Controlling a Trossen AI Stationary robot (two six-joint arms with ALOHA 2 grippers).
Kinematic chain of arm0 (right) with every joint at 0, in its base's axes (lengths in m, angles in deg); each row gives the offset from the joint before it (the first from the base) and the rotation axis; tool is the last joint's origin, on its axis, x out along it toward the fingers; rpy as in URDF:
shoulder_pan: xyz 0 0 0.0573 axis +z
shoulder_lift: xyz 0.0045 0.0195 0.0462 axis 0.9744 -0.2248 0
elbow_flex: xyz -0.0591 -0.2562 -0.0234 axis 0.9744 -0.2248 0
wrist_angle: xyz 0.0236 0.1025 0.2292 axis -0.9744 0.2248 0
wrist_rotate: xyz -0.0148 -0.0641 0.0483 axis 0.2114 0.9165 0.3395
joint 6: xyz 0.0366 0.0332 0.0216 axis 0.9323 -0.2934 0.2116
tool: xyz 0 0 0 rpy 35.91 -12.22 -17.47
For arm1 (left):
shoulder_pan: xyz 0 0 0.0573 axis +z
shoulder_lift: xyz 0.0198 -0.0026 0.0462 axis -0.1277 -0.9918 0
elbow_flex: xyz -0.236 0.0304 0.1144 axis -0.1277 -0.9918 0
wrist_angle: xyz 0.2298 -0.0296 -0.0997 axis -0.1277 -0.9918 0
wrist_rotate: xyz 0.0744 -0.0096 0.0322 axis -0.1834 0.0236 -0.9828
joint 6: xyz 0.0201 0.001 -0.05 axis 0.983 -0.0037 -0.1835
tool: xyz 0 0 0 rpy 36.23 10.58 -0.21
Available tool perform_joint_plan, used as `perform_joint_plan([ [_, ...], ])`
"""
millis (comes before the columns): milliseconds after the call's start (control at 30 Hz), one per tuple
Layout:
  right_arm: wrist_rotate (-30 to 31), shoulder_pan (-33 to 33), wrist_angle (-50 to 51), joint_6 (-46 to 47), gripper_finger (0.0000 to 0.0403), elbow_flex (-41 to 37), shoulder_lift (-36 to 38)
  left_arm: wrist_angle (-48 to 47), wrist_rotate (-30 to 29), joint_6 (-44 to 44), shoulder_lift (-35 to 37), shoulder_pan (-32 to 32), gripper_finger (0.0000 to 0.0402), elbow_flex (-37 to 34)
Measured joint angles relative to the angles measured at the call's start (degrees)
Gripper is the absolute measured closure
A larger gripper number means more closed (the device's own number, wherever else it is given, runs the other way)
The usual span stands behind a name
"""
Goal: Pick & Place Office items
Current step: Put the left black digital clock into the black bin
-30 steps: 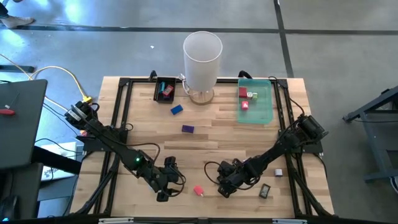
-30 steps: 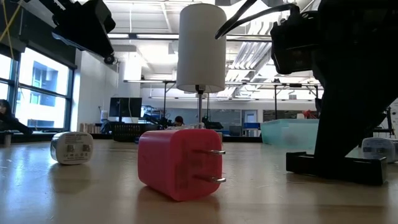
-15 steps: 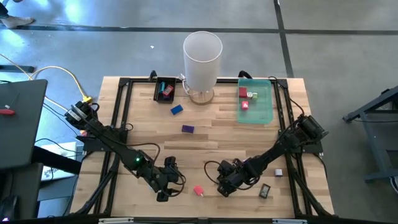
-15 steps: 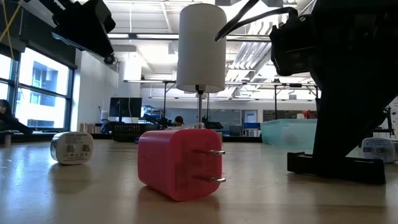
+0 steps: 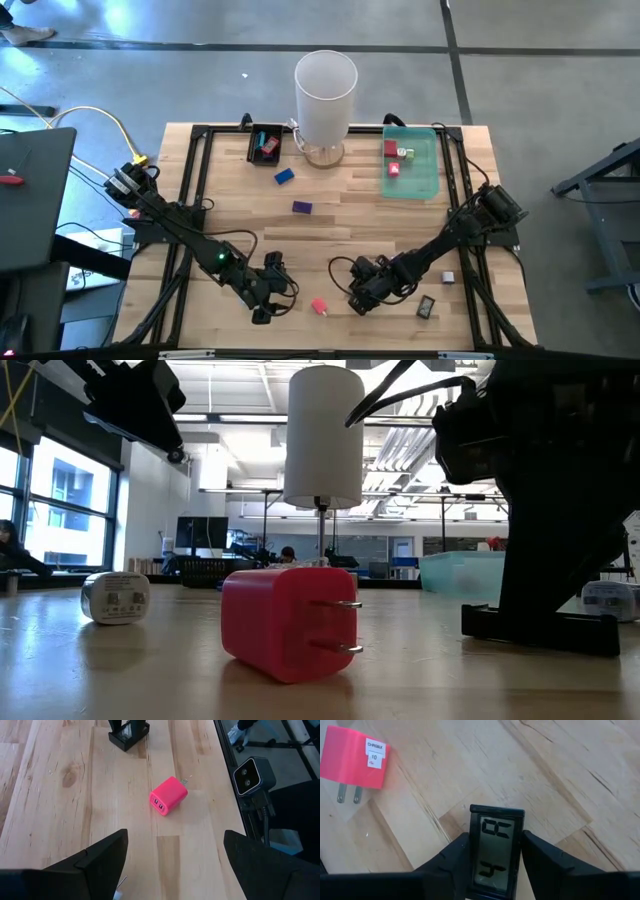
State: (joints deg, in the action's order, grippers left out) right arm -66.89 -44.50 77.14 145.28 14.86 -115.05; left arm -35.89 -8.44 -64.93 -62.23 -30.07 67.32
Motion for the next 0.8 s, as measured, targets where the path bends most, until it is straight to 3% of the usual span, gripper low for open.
perform_joint_plan([
  [800,0.68,0.13,0.28,-0.16,0.0282,-0.01,0.0,0.09,0.02,-0.44,0.0,-0.02,0.0083,0.01],
])
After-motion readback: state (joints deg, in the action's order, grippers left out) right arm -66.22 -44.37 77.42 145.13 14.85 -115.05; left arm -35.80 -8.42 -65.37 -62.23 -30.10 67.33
